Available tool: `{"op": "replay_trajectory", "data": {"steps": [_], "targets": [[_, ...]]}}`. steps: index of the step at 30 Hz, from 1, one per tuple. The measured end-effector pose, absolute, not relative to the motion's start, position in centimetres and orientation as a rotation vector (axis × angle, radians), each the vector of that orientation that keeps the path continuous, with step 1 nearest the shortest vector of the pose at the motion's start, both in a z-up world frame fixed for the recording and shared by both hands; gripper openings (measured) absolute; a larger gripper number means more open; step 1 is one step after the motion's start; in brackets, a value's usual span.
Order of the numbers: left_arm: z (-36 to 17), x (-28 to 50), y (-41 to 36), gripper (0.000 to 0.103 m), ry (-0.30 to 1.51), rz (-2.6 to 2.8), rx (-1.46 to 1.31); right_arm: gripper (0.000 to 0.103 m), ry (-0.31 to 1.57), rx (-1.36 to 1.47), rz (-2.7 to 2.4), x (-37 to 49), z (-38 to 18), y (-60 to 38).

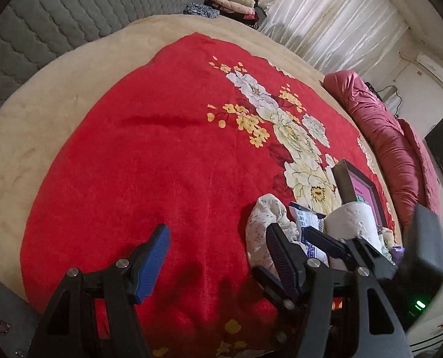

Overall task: Organize soft objects
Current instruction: 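Grasp the white floral scrunchie with the right tool while the left grasps the wipes pack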

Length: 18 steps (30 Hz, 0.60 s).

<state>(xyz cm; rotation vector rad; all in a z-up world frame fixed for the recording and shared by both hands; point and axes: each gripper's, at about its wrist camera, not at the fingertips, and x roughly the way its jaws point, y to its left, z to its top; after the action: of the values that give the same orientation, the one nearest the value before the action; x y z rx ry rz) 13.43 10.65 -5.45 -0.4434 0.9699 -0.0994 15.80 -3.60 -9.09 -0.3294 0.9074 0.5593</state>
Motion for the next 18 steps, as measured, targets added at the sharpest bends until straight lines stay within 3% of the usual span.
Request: {"op": "replay_trajectory", "data": {"steps": [4, 5, 6, 11, 18], "targets": [[-5.8, 13.8, 10.4, 0.066, 0.982, -0.118, -0.442, 0.075, 0.975, -0.332, 0.571, 17.5, -10.7, -3.7], [-6.0, 13.9, 10.4, 0.066, 0.992, -0.12, -0.443, 0.061, 0.985, -0.327, 0.584, 17.8, -10.9, -3.7], [-6.1, 13.9, 10.4, 0.066, 0.996, -0.121, -0.442, 0.054, 0.995, -0.321, 0.596, 18.1, -11.1, -3.7], [-6.4, 14.2, 10.1, 0.066, 1.009, -0.119, -0.434, 0.03, 0.991, -0.264, 0.565, 18.8, -10.9, -4.7], [-6.7, 14.5, 7.8, 0.066, 1.029, -0.139, -0.396, 0.028, 0.831, -0.135, 0.524, 17.9, -5.3, -9.1]]}}
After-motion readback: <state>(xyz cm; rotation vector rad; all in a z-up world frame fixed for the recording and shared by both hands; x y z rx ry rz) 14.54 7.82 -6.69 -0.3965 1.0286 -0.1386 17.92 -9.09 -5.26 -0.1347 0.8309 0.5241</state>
